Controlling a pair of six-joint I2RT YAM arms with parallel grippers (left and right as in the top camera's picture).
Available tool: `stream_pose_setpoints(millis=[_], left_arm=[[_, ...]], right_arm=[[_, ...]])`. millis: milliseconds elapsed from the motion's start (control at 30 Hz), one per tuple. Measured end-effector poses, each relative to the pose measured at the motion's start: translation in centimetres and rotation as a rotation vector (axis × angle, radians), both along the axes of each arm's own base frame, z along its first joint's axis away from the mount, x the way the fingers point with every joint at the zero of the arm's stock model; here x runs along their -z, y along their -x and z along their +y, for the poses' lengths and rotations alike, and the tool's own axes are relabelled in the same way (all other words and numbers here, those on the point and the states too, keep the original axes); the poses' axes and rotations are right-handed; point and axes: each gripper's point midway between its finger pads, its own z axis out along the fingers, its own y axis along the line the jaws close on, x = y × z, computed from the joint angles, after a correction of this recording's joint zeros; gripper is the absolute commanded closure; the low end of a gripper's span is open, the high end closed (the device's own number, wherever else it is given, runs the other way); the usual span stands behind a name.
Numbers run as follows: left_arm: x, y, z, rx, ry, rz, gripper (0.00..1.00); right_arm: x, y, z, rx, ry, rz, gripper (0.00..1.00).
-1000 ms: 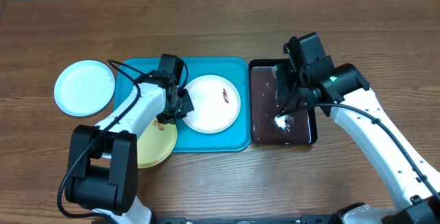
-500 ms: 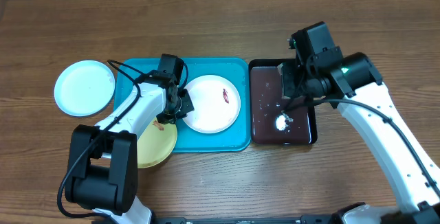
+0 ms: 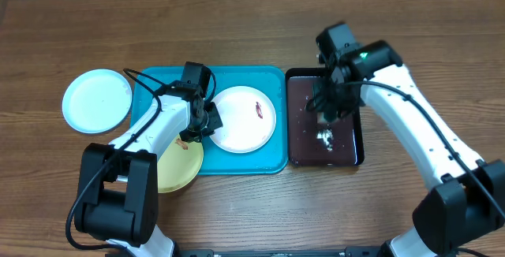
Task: Clean dirty plates on tray and stack at the side
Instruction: 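Carry the sponge with the right gripper over the pink-stained plate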
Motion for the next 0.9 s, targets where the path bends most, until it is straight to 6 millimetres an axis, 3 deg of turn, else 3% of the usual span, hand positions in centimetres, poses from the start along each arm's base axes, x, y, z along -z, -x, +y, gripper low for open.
stream_pose_setpoints(millis=[133,367,500,700,900], left_arm=[[0.0,0.0,0.0,0.000,0.000,-0.001,0.95],[0.0,-0.2,0.0,0.000,-0.002,-0.007,0.96],[0.0,-0.2,0.0,0.000,-0.002,-0.008,0.96],[0.0,-0.2,0.0,0.000,-0.002,-0.008,0.96],[0.0,-0.2,0.0,0.000,-0.003,-0.009,0.96]], right_arm=[[-4.2,-2.3,1.6,-0.016,-0.058,-0.122,0.96],[-5.0,-2.0,5.3,-0.100,-0.105,-0.159,0.96],[-3.2,-2.5,8.3,-0.159,-0.112,-0.160,0.96],[2.1,-2.7,12.7,-0.244,-0.029,-0.138,0.96],[4.1,-2.8,14.5,-0.273,0.083,-0.199,0.96]])
